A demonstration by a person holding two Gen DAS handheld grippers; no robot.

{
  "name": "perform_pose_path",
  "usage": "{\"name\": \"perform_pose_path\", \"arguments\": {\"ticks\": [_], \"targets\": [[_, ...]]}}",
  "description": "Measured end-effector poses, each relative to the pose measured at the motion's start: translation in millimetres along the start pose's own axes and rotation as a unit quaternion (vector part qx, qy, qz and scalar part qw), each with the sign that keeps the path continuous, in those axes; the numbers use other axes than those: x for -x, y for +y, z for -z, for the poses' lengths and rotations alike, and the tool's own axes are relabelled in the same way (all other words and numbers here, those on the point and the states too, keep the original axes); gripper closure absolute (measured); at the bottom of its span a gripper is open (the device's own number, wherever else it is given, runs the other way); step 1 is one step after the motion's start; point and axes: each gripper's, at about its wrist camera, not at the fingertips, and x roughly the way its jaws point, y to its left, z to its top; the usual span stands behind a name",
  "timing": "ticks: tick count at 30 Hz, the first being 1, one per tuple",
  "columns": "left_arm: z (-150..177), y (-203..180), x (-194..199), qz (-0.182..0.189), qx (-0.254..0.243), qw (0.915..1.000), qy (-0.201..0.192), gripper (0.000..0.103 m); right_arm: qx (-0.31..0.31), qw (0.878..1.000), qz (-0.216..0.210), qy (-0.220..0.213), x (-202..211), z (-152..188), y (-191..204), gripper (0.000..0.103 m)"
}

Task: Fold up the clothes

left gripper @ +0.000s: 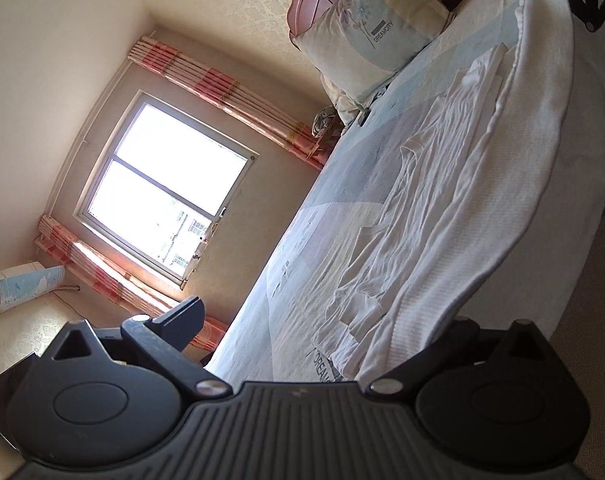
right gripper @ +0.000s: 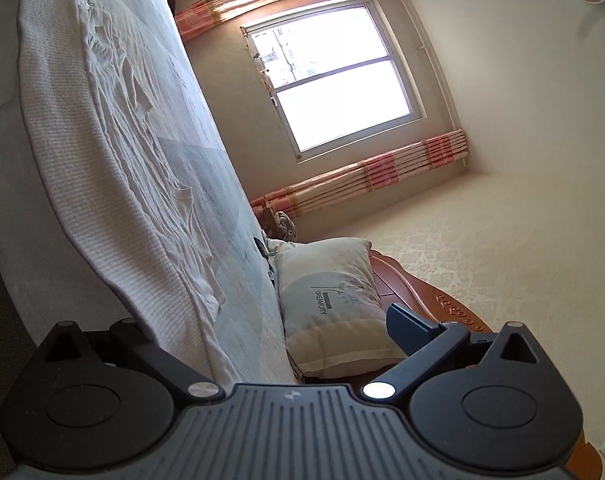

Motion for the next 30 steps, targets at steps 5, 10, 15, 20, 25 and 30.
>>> {"name": "perform_pose_path", "arguments": {"ticks": [5,10,15,20,25,30], "targets": [[-1.9,1.9,-22.3,-0.006,0.0,1.0,0.001,0.001,0.003,1.0,0.005,0.001,-26.1,-5.1,4.0,0.0],[-4.4,3.0,-45.3,-0.014,0.011,0.9998,0.01,0.001,0.006,1.0,0.007,0.0,-53.2,-9.6,8.1,0.0],[-5.4,5.8,-67.6,-0.023,0.026,0.9992,0.017,0.001,0.003,1.0,0.015,0.0,-79.8,-13.8,8.7,0.0],[-4.2,6.2,-90.3,-0.032,0.029,0.9988,0.023,0.001,0.005,1.0,0.021,-0.004,-106.0,-17.7,11.5,0.0],[-4.6,6.0,-112.0,-0.043,0.024,0.9986,0.021,0.001,0.008,1.0,0.026,-0.008,-132.3,-24.9,16.5,0.0],[-5.1,7.2,-136.2,-0.044,0.024,0.9985,0.02,0.001,0.007,0.999,0.033,-0.009,-157.8,-31.6,19.4,0.0]]}}
